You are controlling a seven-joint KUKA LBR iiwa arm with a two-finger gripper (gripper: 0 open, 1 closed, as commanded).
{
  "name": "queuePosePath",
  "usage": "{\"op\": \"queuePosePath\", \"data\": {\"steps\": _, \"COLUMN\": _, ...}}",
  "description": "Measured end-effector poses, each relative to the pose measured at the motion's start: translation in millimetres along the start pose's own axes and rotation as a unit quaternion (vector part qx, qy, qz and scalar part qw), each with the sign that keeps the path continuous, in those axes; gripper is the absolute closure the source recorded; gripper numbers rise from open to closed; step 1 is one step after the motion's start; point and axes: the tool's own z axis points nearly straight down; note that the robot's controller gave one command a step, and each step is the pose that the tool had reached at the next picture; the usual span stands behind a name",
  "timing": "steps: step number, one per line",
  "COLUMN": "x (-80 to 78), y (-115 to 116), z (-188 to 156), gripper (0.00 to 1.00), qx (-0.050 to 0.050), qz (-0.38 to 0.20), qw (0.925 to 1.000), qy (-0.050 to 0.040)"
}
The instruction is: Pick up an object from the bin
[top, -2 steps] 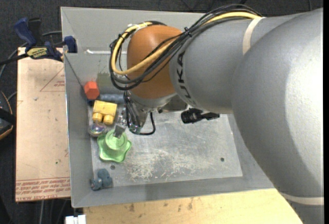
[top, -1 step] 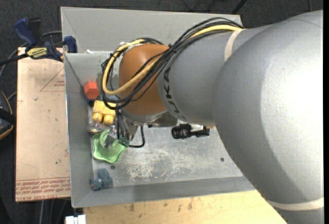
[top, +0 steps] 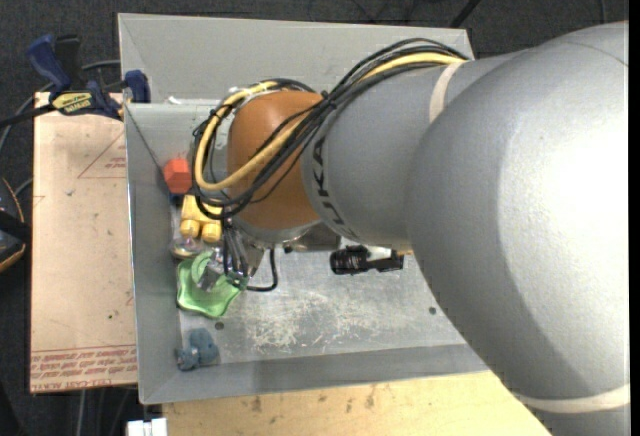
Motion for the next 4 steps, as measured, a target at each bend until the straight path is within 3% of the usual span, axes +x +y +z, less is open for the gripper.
{"op": "queuePosePath", "data": {"steps": 1, "x": -2.2, "y": -3, "z": 2, "gripper": 1.0, "qx": 0.001, "qz": -0.013, "qw": 0.9999, "qy": -0.0022}}
{"op": "queuePosePath", "data": {"steps": 2, "x": -22.3, "y": -128, "z": -17, "gripper": 1.0, "qx": 0.013, "qz": -0.103, "qw": 0.9946, "qy": 0.0098}}
{"op": "queuePosePath", "data": {"steps": 3, "x": -20.2, "y": -125, "z": -16, "gripper": 0.0, "qx": 0.011, "qz": -0.105, "qw": 0.9943, "qy": 0.0105}}
{"op": "queuePosePath", "data": {"steps": 4, "x": -14.2, "y": -112, "z": 60, "gripper": 0.0, "qx": 0.009, "qz": -0.057, "qw": 0.9983, "qy": 0.0067}}
